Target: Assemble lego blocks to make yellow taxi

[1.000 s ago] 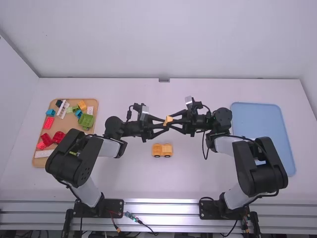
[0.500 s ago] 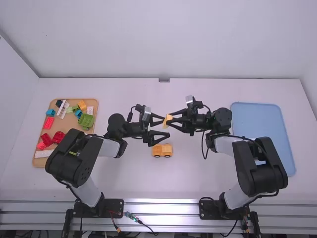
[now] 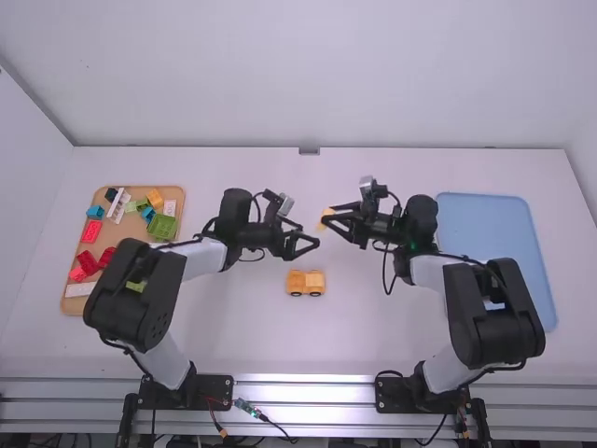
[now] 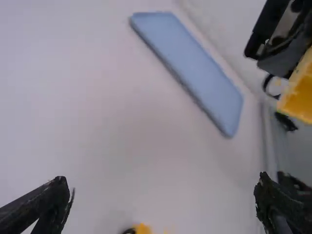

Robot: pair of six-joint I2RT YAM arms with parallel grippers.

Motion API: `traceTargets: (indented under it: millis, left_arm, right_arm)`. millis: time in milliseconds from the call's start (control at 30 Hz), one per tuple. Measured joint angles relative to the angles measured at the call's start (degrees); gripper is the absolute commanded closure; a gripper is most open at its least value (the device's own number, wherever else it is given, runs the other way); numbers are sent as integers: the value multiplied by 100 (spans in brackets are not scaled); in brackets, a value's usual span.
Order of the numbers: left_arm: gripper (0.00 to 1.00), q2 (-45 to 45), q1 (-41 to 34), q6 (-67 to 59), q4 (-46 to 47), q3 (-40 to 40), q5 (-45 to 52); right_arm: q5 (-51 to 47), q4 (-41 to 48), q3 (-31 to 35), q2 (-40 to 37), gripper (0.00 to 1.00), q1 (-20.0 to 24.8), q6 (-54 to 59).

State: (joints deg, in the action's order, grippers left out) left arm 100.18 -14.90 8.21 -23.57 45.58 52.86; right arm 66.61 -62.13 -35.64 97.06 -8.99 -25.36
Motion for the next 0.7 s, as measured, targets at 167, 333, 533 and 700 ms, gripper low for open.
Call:
traceTargets:
  millis: [167,333,533,700]
  left_arm:
    - [1,-284,2,-782,1722,535,-778]
    - [1,-774,103,-1276,3233,1119,-1939]
    - [1,-1392,654,-1185,4212,1528,-3117]
    - [1,-1834,1307,-796,4599,1554,-3816]
  right_arm:
    - [-365,1757,-332,2,100,0,774]
    - [-1003,4553,-1224,20,100,-179,1941]
    - [-2448,7375,-2555,28,100,-857,3364]
    - [-3506,8540,-3335,28,100,-1469,4098]
